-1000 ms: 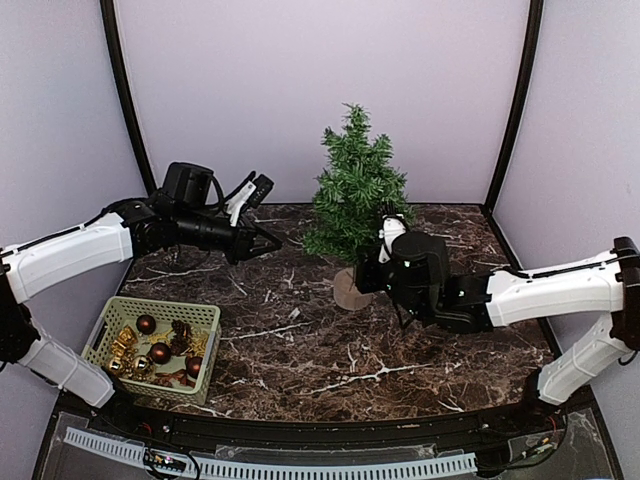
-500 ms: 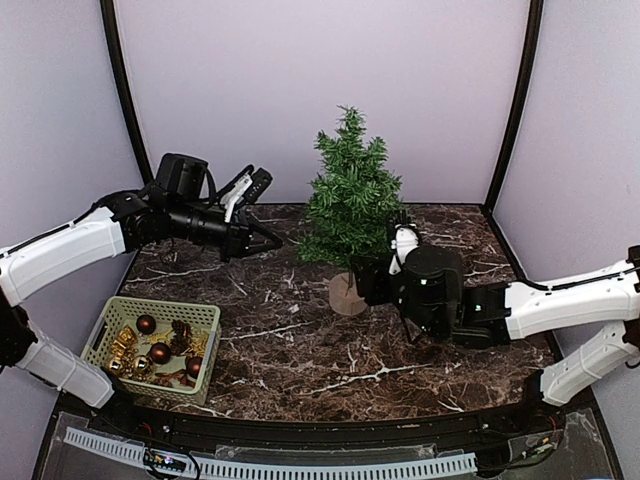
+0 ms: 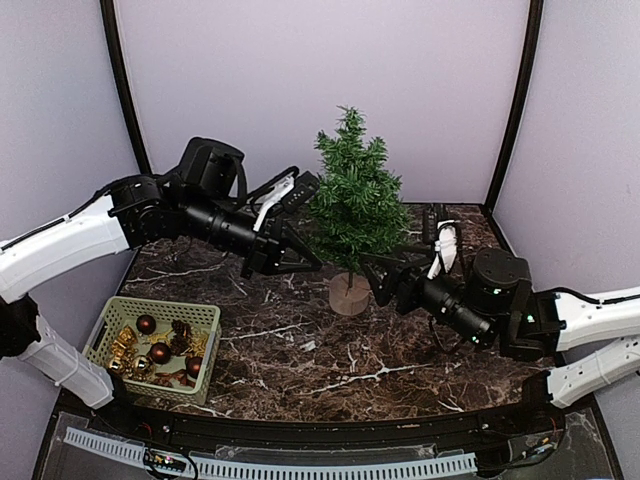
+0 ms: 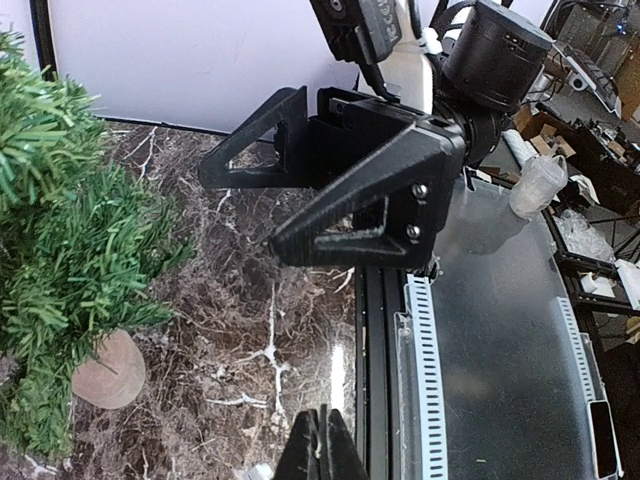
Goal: Decorate the small christmas tree
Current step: Move the christmas tree to the center of the board, then wrap the side of the string light in the gap of the branches.
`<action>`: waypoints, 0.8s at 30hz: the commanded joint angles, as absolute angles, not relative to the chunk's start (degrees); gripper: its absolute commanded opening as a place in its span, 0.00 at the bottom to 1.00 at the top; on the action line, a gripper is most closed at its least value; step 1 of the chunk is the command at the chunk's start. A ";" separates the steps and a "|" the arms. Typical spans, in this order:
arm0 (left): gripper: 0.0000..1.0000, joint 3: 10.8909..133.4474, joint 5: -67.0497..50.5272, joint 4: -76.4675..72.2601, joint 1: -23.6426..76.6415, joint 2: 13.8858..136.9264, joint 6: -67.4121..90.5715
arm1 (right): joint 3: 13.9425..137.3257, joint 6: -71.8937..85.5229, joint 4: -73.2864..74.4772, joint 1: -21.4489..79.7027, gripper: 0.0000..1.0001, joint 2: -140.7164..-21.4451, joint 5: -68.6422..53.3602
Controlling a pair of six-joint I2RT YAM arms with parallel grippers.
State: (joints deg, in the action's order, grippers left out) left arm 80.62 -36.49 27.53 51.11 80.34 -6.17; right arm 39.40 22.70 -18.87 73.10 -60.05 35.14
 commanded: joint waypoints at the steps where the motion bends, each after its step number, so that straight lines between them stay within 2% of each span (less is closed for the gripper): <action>1: 0.00 84.63 -33.46 27.76 53.62 81.81 -2.03 | 41.55 17.89 -21.87 77.02 0.84 -60.24 33.66; 7: 0.00 87.36 -31.64 26.77 54.67 83.30 -0.27 | 43.37 15.21 -23.67 81.30 0.81 -62.60 31.88; 24: 0.00 92.44 -39.05 29.97 55.42 83.62 0.35 | 42.16 12.22 -29.89 81.32 0.51 -71.86 40.35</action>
